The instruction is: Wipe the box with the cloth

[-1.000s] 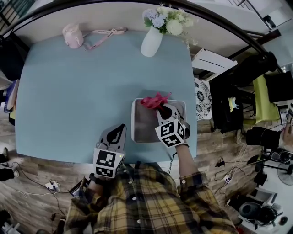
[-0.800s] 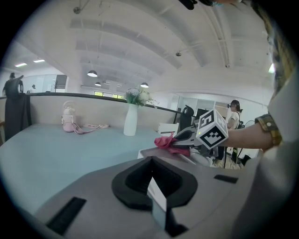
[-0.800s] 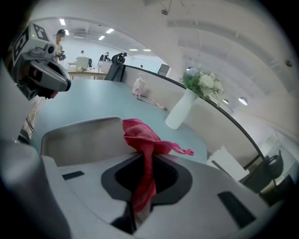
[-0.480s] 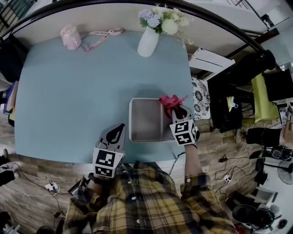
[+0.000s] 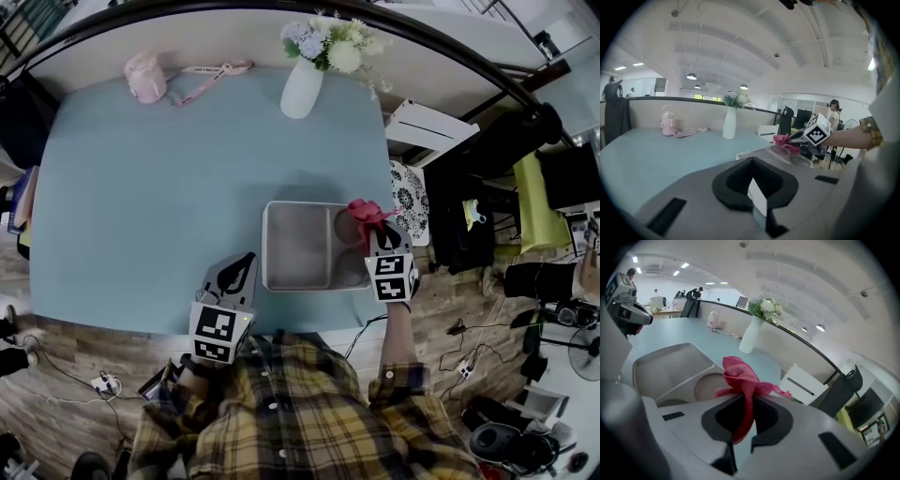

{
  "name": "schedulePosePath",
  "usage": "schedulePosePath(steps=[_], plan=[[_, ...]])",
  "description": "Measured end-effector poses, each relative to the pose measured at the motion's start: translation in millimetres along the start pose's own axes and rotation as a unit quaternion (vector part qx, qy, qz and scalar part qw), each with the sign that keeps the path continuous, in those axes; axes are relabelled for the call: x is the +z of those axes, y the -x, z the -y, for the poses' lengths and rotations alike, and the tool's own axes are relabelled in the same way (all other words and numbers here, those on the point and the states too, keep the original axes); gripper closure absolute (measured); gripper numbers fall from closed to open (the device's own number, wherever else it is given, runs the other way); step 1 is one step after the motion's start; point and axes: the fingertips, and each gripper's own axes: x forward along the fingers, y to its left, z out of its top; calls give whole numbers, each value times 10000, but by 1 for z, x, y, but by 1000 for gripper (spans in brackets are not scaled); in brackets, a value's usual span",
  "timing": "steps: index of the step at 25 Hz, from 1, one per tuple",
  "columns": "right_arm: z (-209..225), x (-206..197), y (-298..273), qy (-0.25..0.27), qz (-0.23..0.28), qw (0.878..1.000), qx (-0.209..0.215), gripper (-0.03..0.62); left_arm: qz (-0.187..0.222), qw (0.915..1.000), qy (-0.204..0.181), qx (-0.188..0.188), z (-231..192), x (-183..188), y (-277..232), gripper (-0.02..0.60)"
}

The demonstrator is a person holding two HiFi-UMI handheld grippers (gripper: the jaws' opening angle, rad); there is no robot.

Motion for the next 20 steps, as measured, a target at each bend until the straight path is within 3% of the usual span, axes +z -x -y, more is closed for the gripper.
schedulePosePath(steps=[5,12,16,20], plan=[[7,-14,4,-216,-98,9997,-49,548,10,10000,-12,-13,1,0,2,588],[-6,21,24,-583,552,9966,192,548,37,10000,-18,41,-1,0,5,588],[-39,60,44,-849,1113,9875,723,548,77,9998,6,182,-5,-2,10,588],[-93,98,58,-803,1532,9733,1511,548,91,9993,44,353,-10,-5,17,588]])
